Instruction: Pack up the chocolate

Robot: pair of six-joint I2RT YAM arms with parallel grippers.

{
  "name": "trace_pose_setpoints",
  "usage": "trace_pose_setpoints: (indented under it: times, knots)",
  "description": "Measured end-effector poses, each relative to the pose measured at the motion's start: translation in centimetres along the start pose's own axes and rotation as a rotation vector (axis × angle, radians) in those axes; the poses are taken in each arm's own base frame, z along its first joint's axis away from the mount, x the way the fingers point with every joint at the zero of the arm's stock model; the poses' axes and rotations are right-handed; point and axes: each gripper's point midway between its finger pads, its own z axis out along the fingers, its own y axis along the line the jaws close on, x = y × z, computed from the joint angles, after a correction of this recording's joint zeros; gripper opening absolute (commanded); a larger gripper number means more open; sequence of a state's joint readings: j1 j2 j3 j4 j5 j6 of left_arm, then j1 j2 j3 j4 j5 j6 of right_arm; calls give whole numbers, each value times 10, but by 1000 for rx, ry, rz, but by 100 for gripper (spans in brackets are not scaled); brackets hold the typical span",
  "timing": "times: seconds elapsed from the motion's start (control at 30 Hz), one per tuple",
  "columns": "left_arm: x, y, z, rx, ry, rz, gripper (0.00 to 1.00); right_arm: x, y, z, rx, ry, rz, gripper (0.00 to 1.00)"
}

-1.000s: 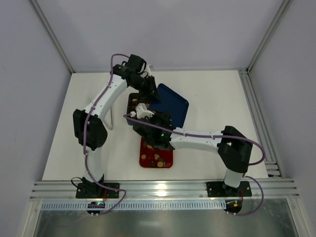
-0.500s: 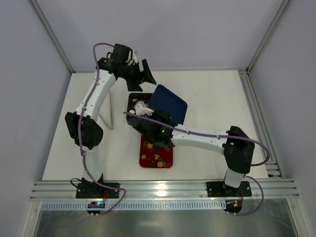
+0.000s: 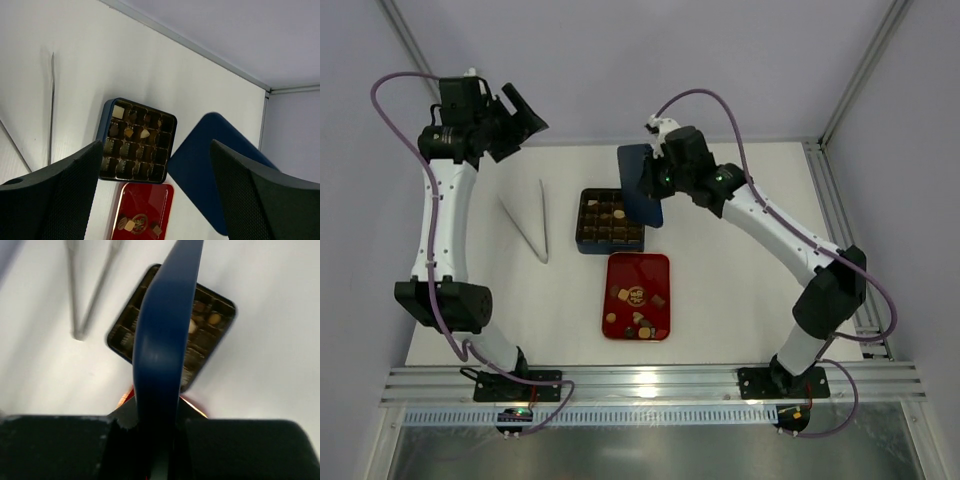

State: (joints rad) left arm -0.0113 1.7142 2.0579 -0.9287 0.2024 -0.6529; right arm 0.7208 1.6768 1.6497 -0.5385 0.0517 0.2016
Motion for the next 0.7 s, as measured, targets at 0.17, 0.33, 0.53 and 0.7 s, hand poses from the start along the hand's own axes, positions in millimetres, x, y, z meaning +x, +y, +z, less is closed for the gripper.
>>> trace_pose_setpoints:
  times: [0.17,0.33,0.53,0.7]
  knots:
    - [6,3,-9,15,-22,40,84,-26,7,34,-290,-32,317,4]
    - [53,41,27,-42,109,27,83,-16,28,78,-504,33,527,4]
    - [91,59,55,-61,219,33,83,9,33,117,-632,127,731,4]
    - [105,56,68,-32,245,65,82,17,23,128,-680,145,833,4]
